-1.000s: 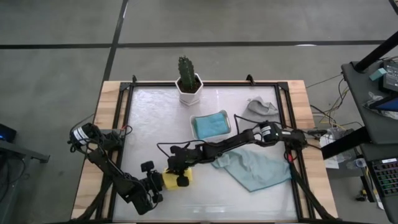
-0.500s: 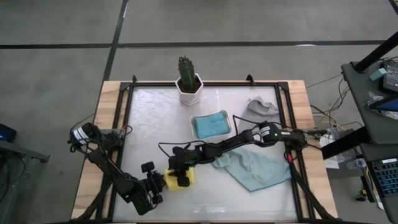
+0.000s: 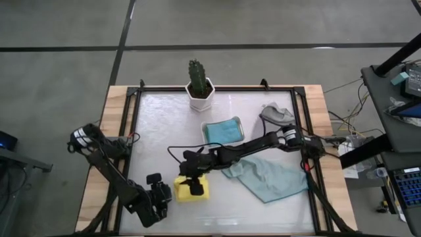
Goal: Fold microfiber towels
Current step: Fold the yellow towel
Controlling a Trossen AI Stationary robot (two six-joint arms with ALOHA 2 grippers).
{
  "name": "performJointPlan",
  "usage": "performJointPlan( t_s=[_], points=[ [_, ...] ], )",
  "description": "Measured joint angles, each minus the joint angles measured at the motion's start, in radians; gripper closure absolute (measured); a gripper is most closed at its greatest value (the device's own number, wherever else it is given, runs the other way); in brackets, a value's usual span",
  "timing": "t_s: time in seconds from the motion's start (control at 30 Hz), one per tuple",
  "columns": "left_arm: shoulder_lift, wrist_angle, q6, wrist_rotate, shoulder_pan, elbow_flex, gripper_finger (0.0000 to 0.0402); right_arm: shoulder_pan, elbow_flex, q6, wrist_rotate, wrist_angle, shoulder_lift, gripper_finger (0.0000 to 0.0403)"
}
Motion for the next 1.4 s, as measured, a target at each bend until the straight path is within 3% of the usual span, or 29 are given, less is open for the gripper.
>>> performJointPlan(
  t_s=[0.23,0.7,0.97,1.13,1.4],
  points=[
    [-0.053,0.0,0.016,0.006,-0.002,0.044,0.0213,0.056,-0.027,-0.038,0.018,-0.071,-0.079,0.0238],
    [0.001,0.105,0.025,-0.155,0.012,0.066,0.0213,0.223,-0.245,0.052,0.259,-0.081,-0.153,0.0241],
    [0.048,0.158,0.016,-0.165,0.025,0.067,0.0216,0.256,-0.328,0.129,0.361,-0.026,-0.15,0.0242],
    [0.07,0.159,0.016,-0.168,0.026,0.067,0.0257,0.256,-0.38,0.15,0.365,0.053,-0.15,0.0245],
    [0.086,0.151,0.016,-0.167,0.027,0.065,0.0381,0.255,-0.428,0.177,0.365,0.12,-0.148,0.0248]
  ],
)
